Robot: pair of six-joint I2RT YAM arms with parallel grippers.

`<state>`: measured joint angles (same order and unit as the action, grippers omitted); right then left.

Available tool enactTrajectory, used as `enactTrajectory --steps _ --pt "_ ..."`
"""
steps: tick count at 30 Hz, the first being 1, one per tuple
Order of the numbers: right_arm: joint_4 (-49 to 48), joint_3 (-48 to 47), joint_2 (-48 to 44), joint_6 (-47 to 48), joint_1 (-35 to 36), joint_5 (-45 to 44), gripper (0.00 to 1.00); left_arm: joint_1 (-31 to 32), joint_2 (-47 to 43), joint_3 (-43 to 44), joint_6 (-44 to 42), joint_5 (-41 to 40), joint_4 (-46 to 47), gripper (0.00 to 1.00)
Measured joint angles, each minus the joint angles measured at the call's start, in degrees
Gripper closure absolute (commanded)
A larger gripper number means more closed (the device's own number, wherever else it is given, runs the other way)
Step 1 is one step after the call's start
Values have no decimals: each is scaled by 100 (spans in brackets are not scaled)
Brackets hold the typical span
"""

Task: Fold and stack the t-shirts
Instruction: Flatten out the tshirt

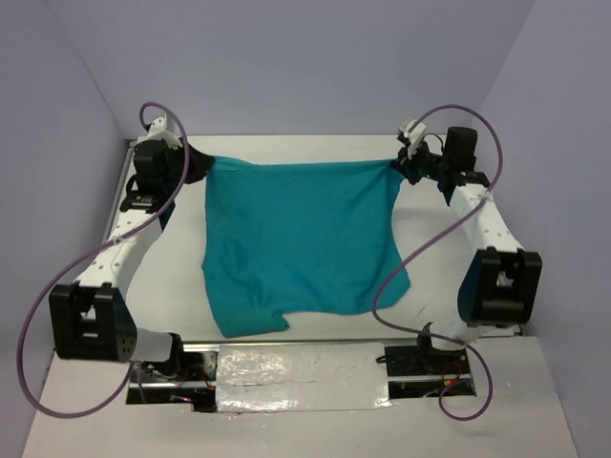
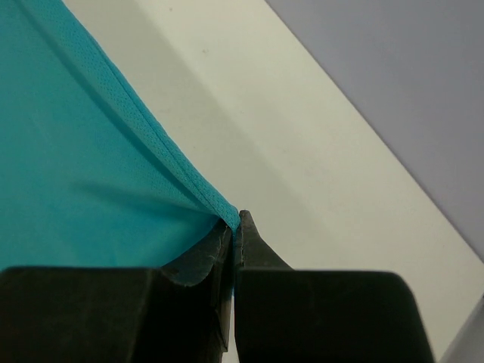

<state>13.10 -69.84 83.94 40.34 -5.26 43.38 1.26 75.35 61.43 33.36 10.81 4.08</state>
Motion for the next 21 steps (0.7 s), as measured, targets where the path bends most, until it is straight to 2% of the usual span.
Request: enactTrajectory --steps 10,21 --pt "-354 -1224 2151 50 136 -417 97 0 1805 728 -31 -94 857 100" --pt "-750 -2044 3257 186 356 -1123 96 0 3268 1685 -28 -238 1252 100"
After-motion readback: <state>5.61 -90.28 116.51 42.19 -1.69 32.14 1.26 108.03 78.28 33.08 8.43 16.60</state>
